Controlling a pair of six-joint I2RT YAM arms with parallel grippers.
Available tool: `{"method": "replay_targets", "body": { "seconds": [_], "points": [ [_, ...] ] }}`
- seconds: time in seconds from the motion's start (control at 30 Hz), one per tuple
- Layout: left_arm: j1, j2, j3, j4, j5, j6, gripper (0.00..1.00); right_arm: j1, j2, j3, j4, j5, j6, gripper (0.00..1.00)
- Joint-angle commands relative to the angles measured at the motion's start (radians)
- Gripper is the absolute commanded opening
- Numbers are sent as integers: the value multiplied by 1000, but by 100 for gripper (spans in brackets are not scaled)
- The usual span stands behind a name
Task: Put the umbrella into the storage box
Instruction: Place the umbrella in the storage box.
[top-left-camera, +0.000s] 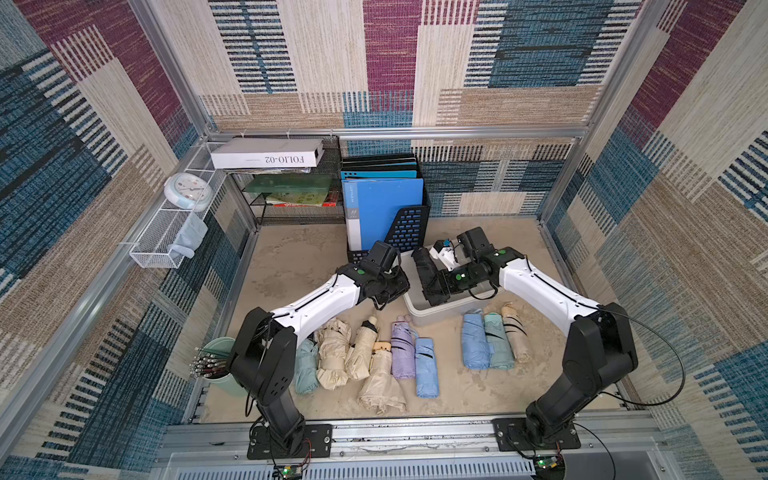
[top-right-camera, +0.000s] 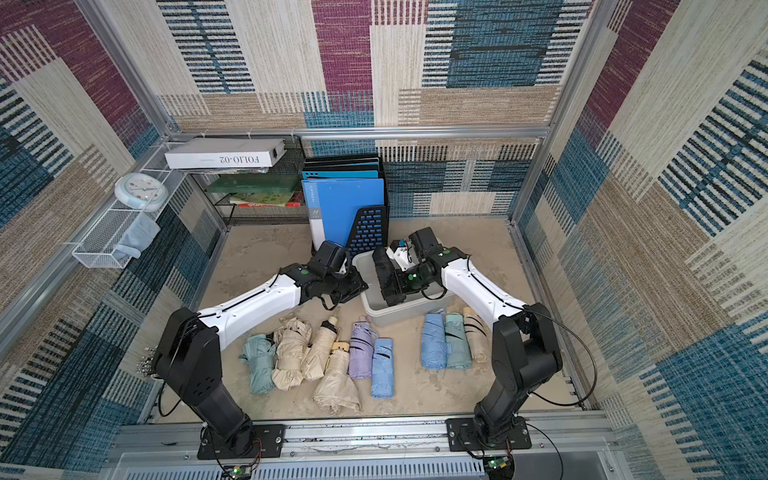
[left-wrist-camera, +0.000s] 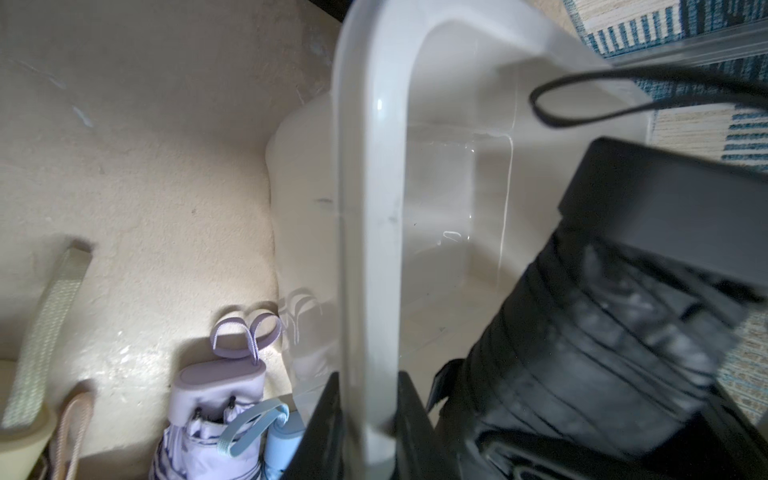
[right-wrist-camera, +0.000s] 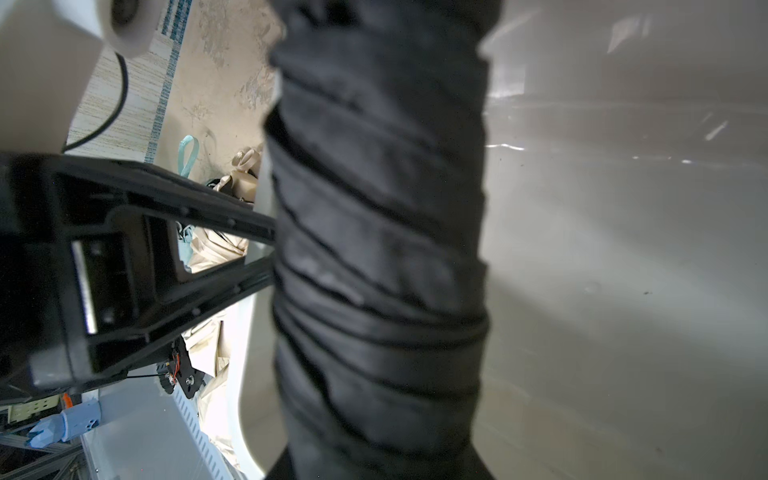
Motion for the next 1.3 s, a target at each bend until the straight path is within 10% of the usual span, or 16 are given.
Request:
{"method": "replay_targets", "body": {
  "seconds": [0.0,0.6,1.0,1.27],
  "points": [
    [4,4,11,-85,-27,80,17,8,-17,-23,68,-37,39,12],
    [1,1,10,-25,1,54,17,71,80,-102,217,-85,256,12],
    [2,6,18,9,3,27,33,71,146,-79,248,58,281,56],
    [2,-9,27,14,-9,44,39,68,178,-41,229,156,236,51]
  ]
}}
